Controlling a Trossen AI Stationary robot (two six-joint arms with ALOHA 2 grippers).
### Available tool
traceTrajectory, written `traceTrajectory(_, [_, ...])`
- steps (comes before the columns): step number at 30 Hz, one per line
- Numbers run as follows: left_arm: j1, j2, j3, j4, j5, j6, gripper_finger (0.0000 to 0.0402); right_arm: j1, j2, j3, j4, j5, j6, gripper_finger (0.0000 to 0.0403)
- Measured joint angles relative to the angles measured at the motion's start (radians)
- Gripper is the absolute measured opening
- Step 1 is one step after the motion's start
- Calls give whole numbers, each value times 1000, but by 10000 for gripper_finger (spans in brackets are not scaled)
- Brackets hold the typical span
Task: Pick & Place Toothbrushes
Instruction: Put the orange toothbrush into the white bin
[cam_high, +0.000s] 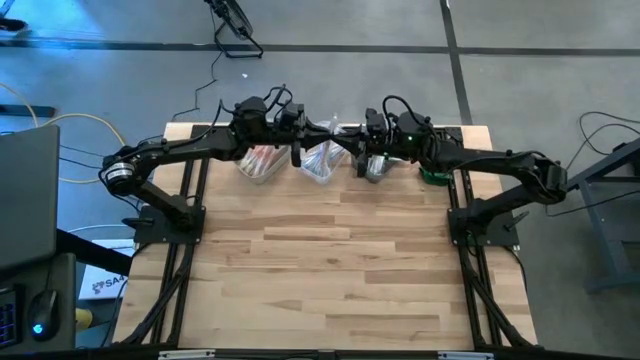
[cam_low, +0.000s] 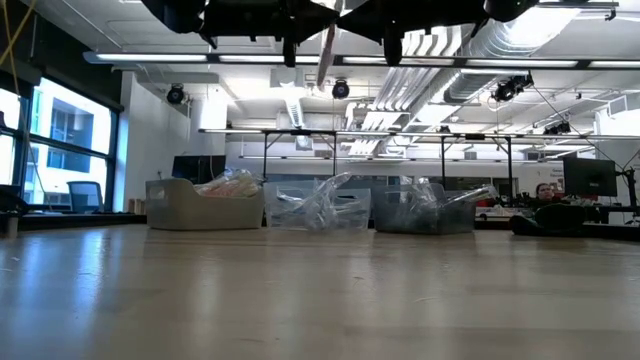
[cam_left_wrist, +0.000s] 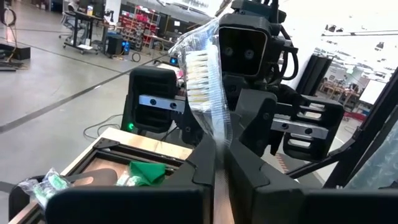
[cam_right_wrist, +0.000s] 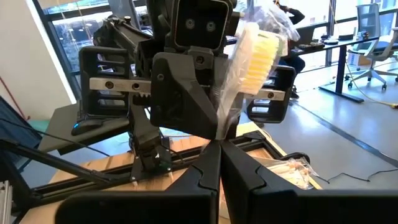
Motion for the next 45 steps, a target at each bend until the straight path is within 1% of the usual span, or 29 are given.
traceTrajectory(1, [0,0,0,1,0,0,11,0,0,0,0,0,0,3])
traceTrajectory(5, [0,0,0,1,7,0,13,0,0,0,0,-16,9,3])
traceTrajectory(10, [19,-15,0,-13,45,3,6,0,-18,0,-6,-26,9,4])
traceTrajectory(13, [50,-59,3,-83,56,39,4,-1,-46,0,-11,-19,9,8])
traceTrajectory(18, [126,-156,2,-313,32,124,3,-10,-100,0,-58,-20,8,17])
traceTrajectory(20, [154,-202,2,-418,-19,169,3,-16,-120,0,-90,-20,8,20])
traceTrajectory(25, [209,-274,2,-700,-201,269,3,-28,-143,0,-136,-20,8,19])
traceTrajectory(27, [223,-286,2,-781,-259,301,3,-28,-142,0,-144,-19,8,19])
traceTrajectory(30, [240,-286,0,-866,-318,320,3,-27,-142,0,-142,-20,8,19])
traceTrajectory(32, [251,-285,-20,-873,-349,320,3,-27,-142,0,-142,-20,8,19])
traceTrajectory(35, [253,-284,-86,-849,-388,315,3,-27,-141,0,-143,-20,8,17])
traceTrajectory(41, [254,-283,-241,-711,-465,267,3,-27,-141,0,-143,-20,15,17])
traceTrajectory(45, [257,-283,-284,-694,-527,256,3,-27,-141,0,-143,-20,19,16])
